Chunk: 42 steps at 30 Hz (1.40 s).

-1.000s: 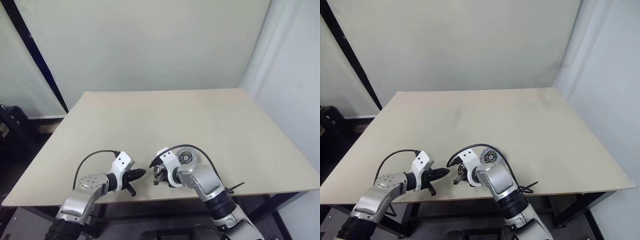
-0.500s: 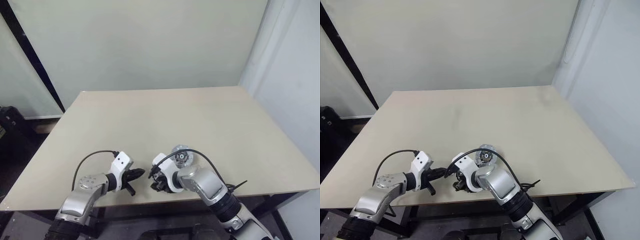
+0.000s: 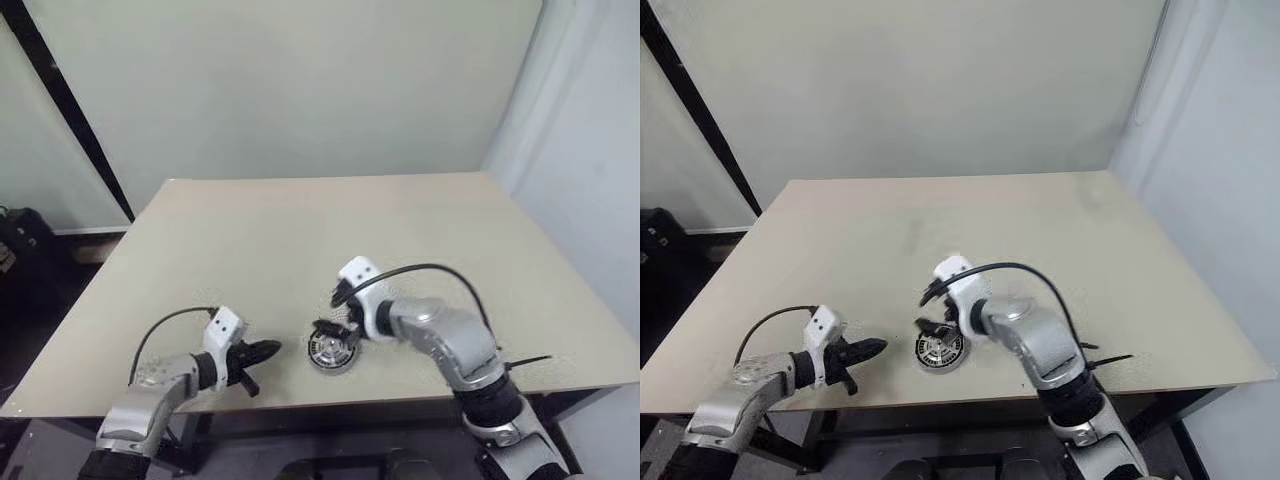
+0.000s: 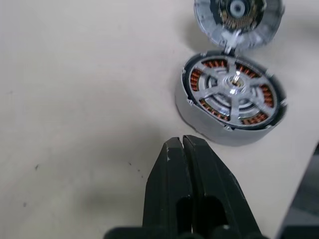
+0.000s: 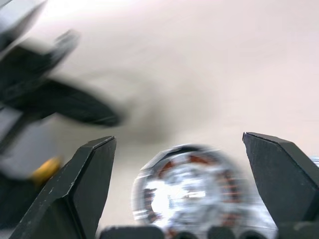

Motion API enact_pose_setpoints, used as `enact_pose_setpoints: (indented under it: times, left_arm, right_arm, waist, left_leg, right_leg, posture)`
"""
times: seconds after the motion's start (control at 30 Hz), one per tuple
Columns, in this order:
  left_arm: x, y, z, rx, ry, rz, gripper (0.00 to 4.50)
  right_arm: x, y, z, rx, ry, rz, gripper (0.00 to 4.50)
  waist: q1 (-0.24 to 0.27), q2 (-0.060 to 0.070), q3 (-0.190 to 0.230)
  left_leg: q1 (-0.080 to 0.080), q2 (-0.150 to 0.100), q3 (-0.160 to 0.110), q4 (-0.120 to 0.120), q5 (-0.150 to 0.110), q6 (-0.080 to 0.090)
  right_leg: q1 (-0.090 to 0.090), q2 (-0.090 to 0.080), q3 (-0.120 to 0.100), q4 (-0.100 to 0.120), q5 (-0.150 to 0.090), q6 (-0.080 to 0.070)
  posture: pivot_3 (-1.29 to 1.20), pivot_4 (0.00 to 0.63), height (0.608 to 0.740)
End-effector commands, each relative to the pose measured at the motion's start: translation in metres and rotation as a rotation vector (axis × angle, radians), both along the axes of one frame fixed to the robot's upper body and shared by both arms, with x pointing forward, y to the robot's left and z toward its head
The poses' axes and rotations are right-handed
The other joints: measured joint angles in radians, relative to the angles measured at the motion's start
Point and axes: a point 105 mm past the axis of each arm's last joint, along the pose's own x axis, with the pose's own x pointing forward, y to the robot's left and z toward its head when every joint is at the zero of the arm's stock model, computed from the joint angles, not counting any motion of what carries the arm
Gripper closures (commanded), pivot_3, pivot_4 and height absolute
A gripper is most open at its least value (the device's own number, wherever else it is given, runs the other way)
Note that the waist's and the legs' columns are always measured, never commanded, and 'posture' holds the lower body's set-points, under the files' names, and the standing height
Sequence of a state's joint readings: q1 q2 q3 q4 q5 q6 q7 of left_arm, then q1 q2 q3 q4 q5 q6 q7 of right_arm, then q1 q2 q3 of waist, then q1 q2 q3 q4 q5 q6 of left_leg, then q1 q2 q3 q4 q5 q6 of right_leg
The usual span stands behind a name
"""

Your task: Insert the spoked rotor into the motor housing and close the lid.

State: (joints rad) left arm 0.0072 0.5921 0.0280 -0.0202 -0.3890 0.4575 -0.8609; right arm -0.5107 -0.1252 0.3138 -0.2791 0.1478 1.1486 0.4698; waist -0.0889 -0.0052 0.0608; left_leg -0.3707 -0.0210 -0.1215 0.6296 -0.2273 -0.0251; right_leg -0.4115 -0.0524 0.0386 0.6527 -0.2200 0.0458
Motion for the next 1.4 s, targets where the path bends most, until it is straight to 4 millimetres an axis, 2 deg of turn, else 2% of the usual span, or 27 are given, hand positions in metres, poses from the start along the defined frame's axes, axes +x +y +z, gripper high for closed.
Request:
enact_pose_setpoints:
  times: [0.03, 0.1, 0.13, 0.23, 0.3, 0.37, 0.47, 0.53, 0.6, 0.73, 0.83, 0.9, 1.03, 1.23, 1.4]
  left_arm:
    - [0.002, 0.005, 0.009, -0.038, -0.030, 0.019, 4.50]
    - [0.001, 0.004, 0.009, -0.041, -0.031, 0.022, 4.50]
    - [0.001, 0.004, 0.009, -0.043, -0.032, 0.022, 4.50]
    - [0.001, 0.000, 0.010, -0.054, -0.038, 0.024, 4.50]
    - [0.001, -0.002, 0.010, -0.055, -0.040, 0.021, 4.50]
    - [0.002, -0.003, 0.010, -0.054, -0.042, 0.017, 4.50]
    - [0.002, -0.004, 0.011, -0.049, -0.045, 0.009, 4.50]
    - [0.002, -0.005, 0.012, -0.047, -0.047, 0.004, 4.50]
    - [0.002, -0.006, 0.014, -0.045, -0.048, 0.000, 4.50]
    - [-0.001, -0.006, 0.015, -0.037, -0.044, -0.007, 4.50]
    - [-0.002, -0.005, 0.016, -0.032, -0.041, -0.009, 4.50]
    - [-0.002, -0.006, 0.017, -0.029, -0.038, -0.013, 4.50]
    - [-0.003, -0.010, 0.019, -0.028, -0.039, -0.023, 4.50]
    - [-0.006, -0.013, 0.021, -0.026, -0.041, -0.036, 4.50]
    - [-0.007, -0.015, 0.021, -0.026, -0.039, -0.041, 4.50]
  right_arm:
    - [0.030, -0.040, 0.031, -0.052, -0.222, -0.144, 0.05]
    - [0.045, -0.070, 0.031, -0.160, -0.318, -0.215, 0.05]
    - [0.048, -0.078, 0.030, -0.193, -0.344, -0.228, 0.05]
    - [0.062, -0.116, 0.014, -0.375, -0.402, -0.262, 0.05]
    - [0.067, -0.130, 0.000, -0.449, -0.405, -0.242, 0.05]
    - [0.067, -0.133, -0.019, -0.450, -0.358, -0.212, 0.05]
    - [0.064, -0.126, -0.047, -0.409, -0.295, -0.158, 0.05]
    - [0.060, -0.114, -0.056, -0.345, -0.270, -0.135, 0.05]
    - [0.055, -0.097, -0.054, -0.244, -0.256, -0.112, 0.05]
    - [0.040, -0.060, -0.035, -0.047, -0.201, -0.075, 0.05]
    - [0.024, -0.034, -0.027, 0.017, -0.165, -0.016, 0.05]
    - [0.014, -0.017, -0.029, 0.029, -0.146, 0.018, 0.05]
    - [0.000, 0.006, -0.046, 0.004, -0.116, 0.063, 0.05]
    - [-0.007, 0.017, -0.063, -0.024, -0.120, 0.091, 0.05]
    - [-0.001, 0.010, -0.057, -0.001, -0.143, 0.099, 0.05]
  waist:
    - [0.004, 0.001, 0.000]
    - [0.009, 0.001, 0.001]
    - [0.012, 0.001, 0.001]
    - [0.017, 0.001, 0.001]
    - [0.017, 0.001, 0.001]
    - [0.017, 0.001, 0.001]
    - [0.014, 0.001, 0.001]
    - [0.014, 0.001, 0.001]
    - [0.014, 0.001, 0.001]
    - [0.015, 0.002, 0.001]
    - [0.015, 0.002, 0.001]
    - [0.015, 0.002, 0.001]
    - [0.018, 0.002, 0.001]
    - [0.018, 0.002, 0.001]
    - [0.018, 0.002, 0.001]
  left_leg:
    - [-0.001, 0.000, 0.000, 0.000, 0.000, 0.000]
    - [-0.004, 0.000, 0.001, 0.001, 0.000, 0.000]
    - [-0.006, -0.001, 0.001, 0.001, 0.000, 0.000]
    - [-0.007, -0.001, 0.001, 0.000, 0.000, 0.001]
    - [-0.006, -0.001, 0.001, 0.000, 0.000, 0.001]
    - [-0.006, -0.001, 0.002, 0.000, 0.000, 0.002]
    - [-0.005, -0.001, 0.002, 0.000, -0.001, 0.003]
    - [-0.005, -0.001, 0.002, 0.000, -0.001, 0.003]
    - [-0.005, -0.001, 0.001, 0.000, -0.001, 0.003]
    - [-0.005, -0.001, 0.001, 0.001, -0.001, 0.003]
    - [-0.005, 0.000, 0.001, 0.001, -0.001, 0.003]
    - [-0.004, 0.000, 0.000, 0.001, -0.001, 0.003]
    - [-0.004, 0.000, 0.000, 0.001, -0.001, 0.003]
    - [-0.004, -0.001, 0.001, 0.002, -0.001, 0.003]
    - [-0.004, -0.001, 0.000, 0.002, -0.001, 0.003]
  right_leg:
    - [-0.001, 0.000, 0.000, 0.000, 0.000, 0.000]
    - [-0.003, 0.000, 0.000, -0.001, 0.000, 0.000]
    - [-0.004, 0.000, 0.000, -0.002, 0.000, 0.000]
    - [-0.003, 0.000, 0.000, -0.006, 0.000, 0.000]
    - [-0.002, 0.000, 0.000, -0.008, 0.000, 0.000]
    - [-0.001, 0.000, 0.000, -0.009, 0.000, 0.000]
    - [0.000, 0.000, 0.001, -0.009, 0.001, 0.000]
    - [0.001, 0.001, 0.001, -0.009, 0.001, 0.000]
    - [0.001, 0.001, 0.001, -0.009, 0.001, 0.000]
    - [0.001, 0.001, 0.001, -0.009, 0.001, 0.000]
    - [0.002, 0.001, 0.001, -0.008, 0.001, 0.000]
    - [0.002, 0.001, 0.001, -0.008, 0.001, 0.000]
    - [0.002, 0.002, 0.001, -0.008, 0.001, -0.001]
    - [0.002, 0.001, 0.001, -0.008, 0.001, -0.001]
    - [0.002, 0.001, 0.001, -0.007, 0.001, -0.001]
  posture:
    - [0.00, 0.000, 0.740]
    - [0.00, 0.000, 0.740]
    - [0.00, 0.000, 0.740]
    - [0.00, 0.000, 0.740]
    - [0.00, 0.000, 0.740]
    - [0.00, 0.000, 0.740]
    - [0.00, 0.000, 0.740]
    - [0.00, 0.000, 0.740]
    - [0.00, 0.000, 0.740]
    - [0.00, 0.000, 0.740]
    - [0.00, 0.000, 0.740]
    - [0.00, 0.000, 0.740]
    - [0.00, 0.000, 0.740]
    - [0.00, 0.000, 0.740]
    - [0.00, 0.000, 0.740]
